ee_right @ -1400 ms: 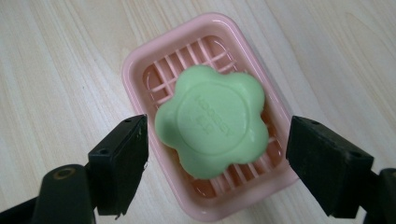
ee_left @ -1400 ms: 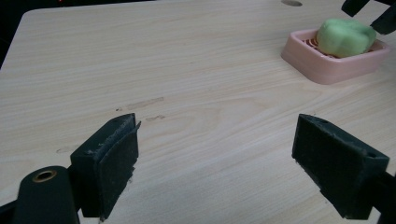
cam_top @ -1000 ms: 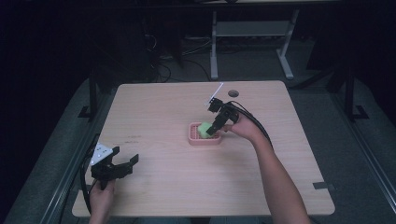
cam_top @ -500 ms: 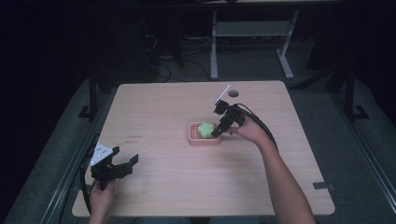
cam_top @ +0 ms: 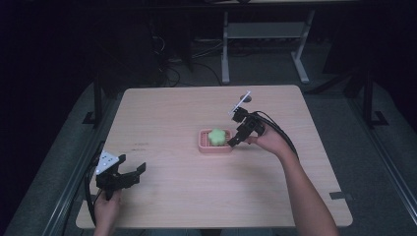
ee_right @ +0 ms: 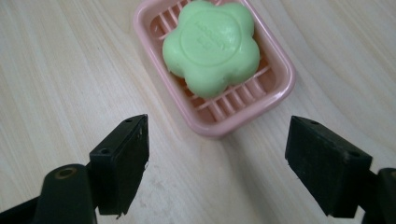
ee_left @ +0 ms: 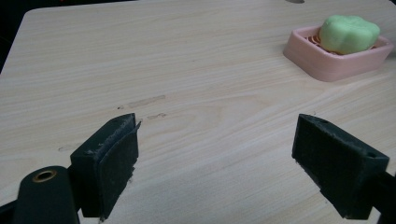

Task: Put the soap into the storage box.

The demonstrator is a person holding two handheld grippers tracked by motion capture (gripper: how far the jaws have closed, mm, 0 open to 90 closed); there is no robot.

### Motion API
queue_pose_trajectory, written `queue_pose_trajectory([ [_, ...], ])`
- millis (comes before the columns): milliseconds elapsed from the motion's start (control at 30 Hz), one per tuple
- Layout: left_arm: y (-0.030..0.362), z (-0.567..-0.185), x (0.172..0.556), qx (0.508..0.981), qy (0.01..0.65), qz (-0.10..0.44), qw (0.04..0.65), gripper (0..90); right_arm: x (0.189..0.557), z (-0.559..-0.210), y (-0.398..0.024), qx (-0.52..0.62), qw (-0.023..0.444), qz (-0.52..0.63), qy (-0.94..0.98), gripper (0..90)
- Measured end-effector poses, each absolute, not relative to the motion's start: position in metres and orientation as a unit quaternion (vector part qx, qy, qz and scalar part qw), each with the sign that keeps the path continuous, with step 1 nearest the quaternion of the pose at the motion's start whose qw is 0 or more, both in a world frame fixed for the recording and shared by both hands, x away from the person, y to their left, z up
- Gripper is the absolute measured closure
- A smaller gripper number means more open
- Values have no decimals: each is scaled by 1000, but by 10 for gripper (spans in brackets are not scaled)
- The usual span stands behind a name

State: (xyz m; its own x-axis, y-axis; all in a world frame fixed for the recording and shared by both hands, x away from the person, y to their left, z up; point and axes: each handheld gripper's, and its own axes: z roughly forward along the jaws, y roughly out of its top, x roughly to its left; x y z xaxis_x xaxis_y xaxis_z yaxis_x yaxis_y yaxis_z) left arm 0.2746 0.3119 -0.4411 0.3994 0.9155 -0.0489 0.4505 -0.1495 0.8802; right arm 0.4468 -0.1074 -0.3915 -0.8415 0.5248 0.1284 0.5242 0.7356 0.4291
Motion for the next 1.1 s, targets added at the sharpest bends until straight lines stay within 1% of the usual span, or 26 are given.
queue_pose_trajectory([
  [467, 310, -442, 275, 712, 481, 262, 439, 143, 427, -394, -134, 297, 3, 236, 925, 220],
  [1100, 308, -443, 274, 717, 477, 263, 436, 142, 397, -403, -173, 318, -10, 241, 917, 228],
])
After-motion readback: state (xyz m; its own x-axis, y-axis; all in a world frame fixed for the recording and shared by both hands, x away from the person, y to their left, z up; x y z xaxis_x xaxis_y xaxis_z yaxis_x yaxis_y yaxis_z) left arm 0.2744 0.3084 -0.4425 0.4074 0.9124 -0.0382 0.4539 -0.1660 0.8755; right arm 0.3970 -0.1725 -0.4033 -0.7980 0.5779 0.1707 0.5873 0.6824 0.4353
